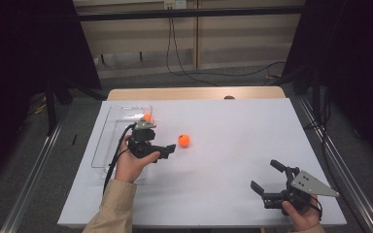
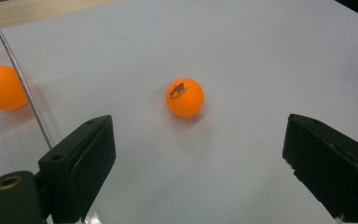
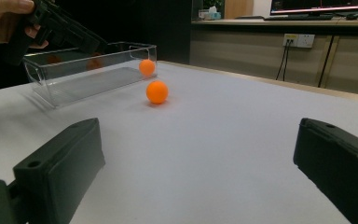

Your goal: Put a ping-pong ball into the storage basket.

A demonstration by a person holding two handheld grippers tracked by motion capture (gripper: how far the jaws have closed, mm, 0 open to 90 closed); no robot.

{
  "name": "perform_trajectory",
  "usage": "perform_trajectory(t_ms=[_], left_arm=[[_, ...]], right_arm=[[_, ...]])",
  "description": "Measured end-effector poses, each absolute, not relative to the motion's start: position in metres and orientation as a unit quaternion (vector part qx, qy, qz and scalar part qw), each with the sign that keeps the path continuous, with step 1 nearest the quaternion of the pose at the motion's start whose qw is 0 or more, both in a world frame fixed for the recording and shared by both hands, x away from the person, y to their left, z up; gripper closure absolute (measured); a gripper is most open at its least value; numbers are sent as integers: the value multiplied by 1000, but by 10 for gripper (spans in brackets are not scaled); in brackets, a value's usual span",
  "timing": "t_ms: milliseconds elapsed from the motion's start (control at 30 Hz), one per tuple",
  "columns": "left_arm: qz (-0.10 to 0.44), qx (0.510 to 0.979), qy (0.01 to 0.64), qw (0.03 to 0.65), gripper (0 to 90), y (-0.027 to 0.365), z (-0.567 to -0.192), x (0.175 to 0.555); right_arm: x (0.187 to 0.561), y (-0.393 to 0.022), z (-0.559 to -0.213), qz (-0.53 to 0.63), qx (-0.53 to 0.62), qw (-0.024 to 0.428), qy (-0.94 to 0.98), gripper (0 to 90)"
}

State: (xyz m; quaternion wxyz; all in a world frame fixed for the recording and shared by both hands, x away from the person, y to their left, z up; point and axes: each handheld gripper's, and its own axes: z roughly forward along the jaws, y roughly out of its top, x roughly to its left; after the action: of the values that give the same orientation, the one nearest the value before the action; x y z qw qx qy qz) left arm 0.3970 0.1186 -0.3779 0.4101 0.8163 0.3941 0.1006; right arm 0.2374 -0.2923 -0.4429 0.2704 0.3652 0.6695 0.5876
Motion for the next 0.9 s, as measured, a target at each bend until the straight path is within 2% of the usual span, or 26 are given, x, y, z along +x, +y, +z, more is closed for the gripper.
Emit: perform_trajectory(t_ms=[900], left_arm=[[101,820,393,403,89,109,-388,398]], right_arm=[[237,-292,-443,588,365,270,670,9]])
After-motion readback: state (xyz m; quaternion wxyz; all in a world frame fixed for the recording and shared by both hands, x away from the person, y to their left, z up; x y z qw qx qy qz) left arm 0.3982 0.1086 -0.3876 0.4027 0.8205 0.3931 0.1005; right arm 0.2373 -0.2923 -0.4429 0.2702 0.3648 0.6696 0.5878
